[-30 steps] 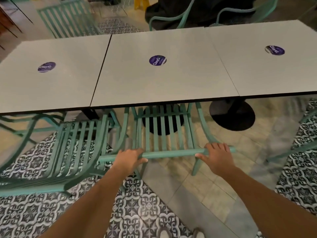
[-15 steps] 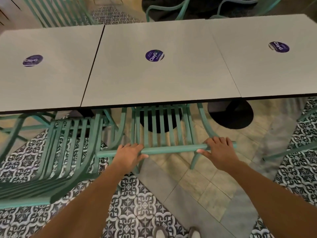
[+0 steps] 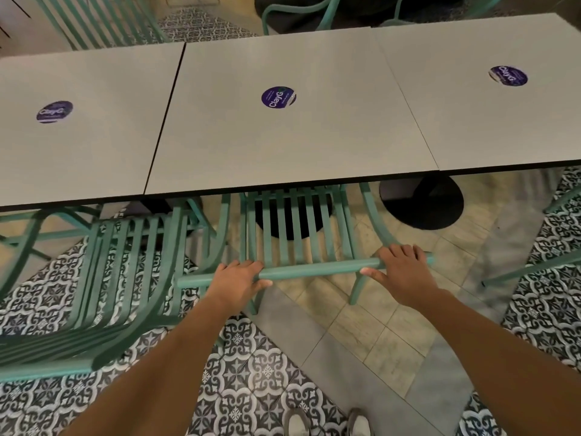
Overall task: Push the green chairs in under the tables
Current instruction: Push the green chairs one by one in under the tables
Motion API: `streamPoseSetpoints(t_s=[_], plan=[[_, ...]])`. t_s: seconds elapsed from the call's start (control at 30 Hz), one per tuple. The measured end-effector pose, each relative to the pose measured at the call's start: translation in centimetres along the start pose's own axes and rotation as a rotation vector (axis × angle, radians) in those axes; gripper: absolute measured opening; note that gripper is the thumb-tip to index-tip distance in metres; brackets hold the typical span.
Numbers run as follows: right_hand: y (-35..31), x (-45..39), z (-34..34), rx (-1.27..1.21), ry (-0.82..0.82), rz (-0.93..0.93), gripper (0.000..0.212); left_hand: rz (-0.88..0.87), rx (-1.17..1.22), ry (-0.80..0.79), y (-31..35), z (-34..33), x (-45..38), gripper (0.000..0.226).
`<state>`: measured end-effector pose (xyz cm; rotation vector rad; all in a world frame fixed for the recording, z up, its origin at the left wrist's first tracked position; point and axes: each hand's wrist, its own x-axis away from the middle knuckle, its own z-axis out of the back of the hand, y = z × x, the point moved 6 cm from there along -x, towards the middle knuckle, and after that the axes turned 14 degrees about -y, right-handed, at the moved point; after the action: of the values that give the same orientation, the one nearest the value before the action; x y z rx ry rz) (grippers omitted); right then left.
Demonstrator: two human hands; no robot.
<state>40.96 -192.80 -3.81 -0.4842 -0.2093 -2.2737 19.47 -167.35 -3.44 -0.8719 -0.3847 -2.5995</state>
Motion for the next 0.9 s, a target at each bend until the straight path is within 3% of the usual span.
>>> streamPoseSetpoints(t_s=[0.17, 0.43, 0.7, 0.9], plan=[[0.5, 0.2, 0.5, -0.006, -0.017, 0.014, 0.099, -0.005, 0.004, 0.019, 0.7, 0.0, 0.0, 0.038], [0.7, 0.0, 0.1, -0.013, 0.002, 0.020, 0.092, -0.010, -0.006, 0.037, 0.6, 0.1, 0.1, 0.038], [0.2, 0.7, 0.1, 0.000, -0.033, -0.026, 0.094, 0.016, -0.009, -0.054, 0.9, -0.1, 0.4, 0.042], [-0.5, 6.0, 1.0, -0.421, 0.163, 0.011, 0.052, 0.031, -0.196, 0.037, 4.3, 2.2, 0.6, 0.058]])
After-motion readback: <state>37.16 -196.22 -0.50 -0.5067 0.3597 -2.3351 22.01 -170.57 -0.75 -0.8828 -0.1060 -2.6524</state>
